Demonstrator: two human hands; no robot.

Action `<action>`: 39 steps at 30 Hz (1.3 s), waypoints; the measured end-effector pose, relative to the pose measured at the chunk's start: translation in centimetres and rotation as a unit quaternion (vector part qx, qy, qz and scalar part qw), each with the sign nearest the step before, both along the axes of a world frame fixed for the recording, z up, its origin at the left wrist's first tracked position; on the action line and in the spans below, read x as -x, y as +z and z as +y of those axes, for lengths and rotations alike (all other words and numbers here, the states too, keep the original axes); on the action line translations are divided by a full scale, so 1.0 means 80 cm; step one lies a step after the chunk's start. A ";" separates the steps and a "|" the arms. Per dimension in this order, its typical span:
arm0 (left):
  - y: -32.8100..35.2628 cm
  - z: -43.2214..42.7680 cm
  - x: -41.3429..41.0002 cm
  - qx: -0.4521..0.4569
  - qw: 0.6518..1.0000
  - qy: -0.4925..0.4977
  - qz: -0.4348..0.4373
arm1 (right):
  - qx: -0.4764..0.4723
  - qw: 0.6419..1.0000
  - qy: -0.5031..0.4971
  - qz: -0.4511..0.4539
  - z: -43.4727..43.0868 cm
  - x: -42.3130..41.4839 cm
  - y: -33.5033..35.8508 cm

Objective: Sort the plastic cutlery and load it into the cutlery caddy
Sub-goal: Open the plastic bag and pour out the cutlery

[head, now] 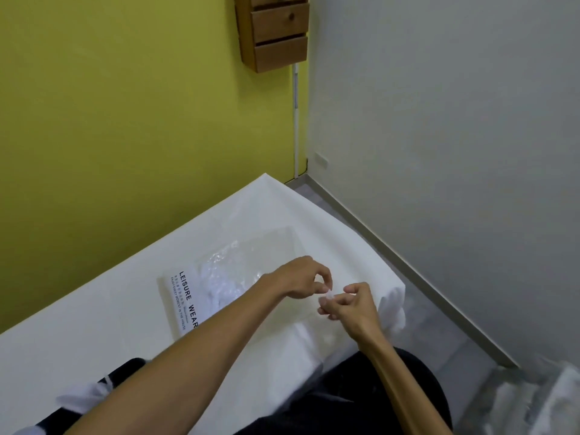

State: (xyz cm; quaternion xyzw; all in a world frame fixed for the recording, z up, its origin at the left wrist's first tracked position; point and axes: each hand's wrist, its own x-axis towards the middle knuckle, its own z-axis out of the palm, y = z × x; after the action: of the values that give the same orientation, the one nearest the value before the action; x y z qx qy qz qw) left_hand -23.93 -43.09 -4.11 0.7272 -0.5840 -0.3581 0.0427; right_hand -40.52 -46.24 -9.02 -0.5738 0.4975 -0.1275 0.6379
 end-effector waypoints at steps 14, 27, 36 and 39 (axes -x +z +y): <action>0.028 -0.039 -0.020 -0.014 0.990 -0.109 -0.092 | 0.007 0.999 0.032 -0.018 -0.028 -0.006 0.024; 0.037 -0.052 -0.088 0.019 0.988 -0.059 -0.140 | 0.012 0.998 0.064 -0.020 -0.023 0.007 0.029; 0.050 -0.043 -0.175 0.078 0.954 0.119 -0.262 | 0.020 0.995 0.096 -0.017 -0.014 0.014 0.037; 0.040 -0.036 -0.152 0.114 0.949 0.199 -0.216 | 0.040 0.992 0.121 -0.002 -0.018 0.012 0.041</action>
State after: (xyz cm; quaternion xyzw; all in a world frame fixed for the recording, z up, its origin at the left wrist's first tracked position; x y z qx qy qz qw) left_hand -11.74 -45.98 -0.95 0.8789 -0.4596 -0.1080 0.0685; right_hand -41.46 -47.72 -5.73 -0.6548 0.4178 -0.0701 0.6258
